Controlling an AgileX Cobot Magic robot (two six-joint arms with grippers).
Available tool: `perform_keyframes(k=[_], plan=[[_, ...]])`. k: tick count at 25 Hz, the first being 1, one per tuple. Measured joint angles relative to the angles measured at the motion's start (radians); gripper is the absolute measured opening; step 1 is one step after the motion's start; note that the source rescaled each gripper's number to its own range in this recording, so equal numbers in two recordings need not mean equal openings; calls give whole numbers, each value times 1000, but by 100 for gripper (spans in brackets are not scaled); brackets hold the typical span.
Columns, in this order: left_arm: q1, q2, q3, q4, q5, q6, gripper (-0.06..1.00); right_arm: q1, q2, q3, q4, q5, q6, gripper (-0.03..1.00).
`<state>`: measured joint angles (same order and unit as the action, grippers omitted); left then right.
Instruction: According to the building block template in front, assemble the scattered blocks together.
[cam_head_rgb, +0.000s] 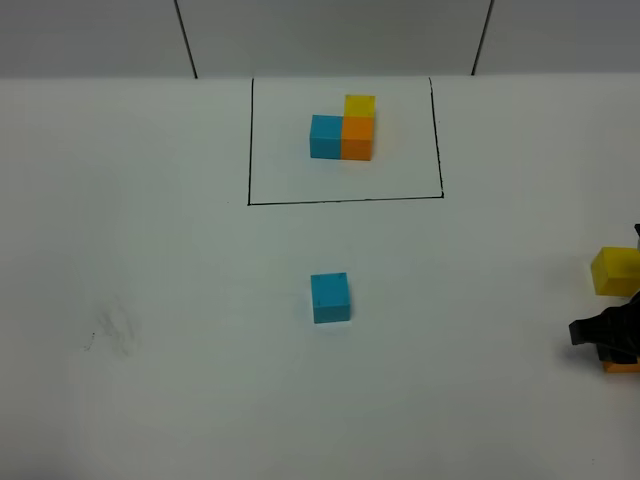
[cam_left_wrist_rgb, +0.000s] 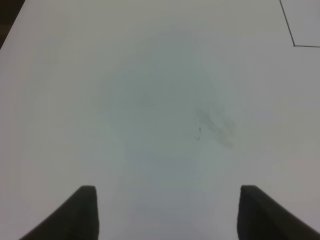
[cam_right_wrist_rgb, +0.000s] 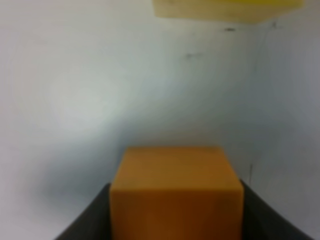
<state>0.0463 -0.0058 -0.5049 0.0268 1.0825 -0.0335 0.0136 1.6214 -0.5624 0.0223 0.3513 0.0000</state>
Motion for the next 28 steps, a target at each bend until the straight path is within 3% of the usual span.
perform_keyframes(k=[6, 13, 16, 23, 28], plan=[[0, 0, 0, 1, 0, 0, 34, 57, -99, 0, -3, 96, -8, 22], [0, 0, 0, 1, 0, 0, 34, 281, -166, -103, -2, 232, -112, 22], [0, 0, 0, 1, 0, 0, 34, 355, -118, -217, -2, 252, -218, 22], [0, 0, 0, 1, 0, 0, 34, 445, 128, -473, -16, 419, -499, 22], [0, 0, 0, 1, 0, 0, 34, 511, 249, -598, -33, 431, -643, 22]])
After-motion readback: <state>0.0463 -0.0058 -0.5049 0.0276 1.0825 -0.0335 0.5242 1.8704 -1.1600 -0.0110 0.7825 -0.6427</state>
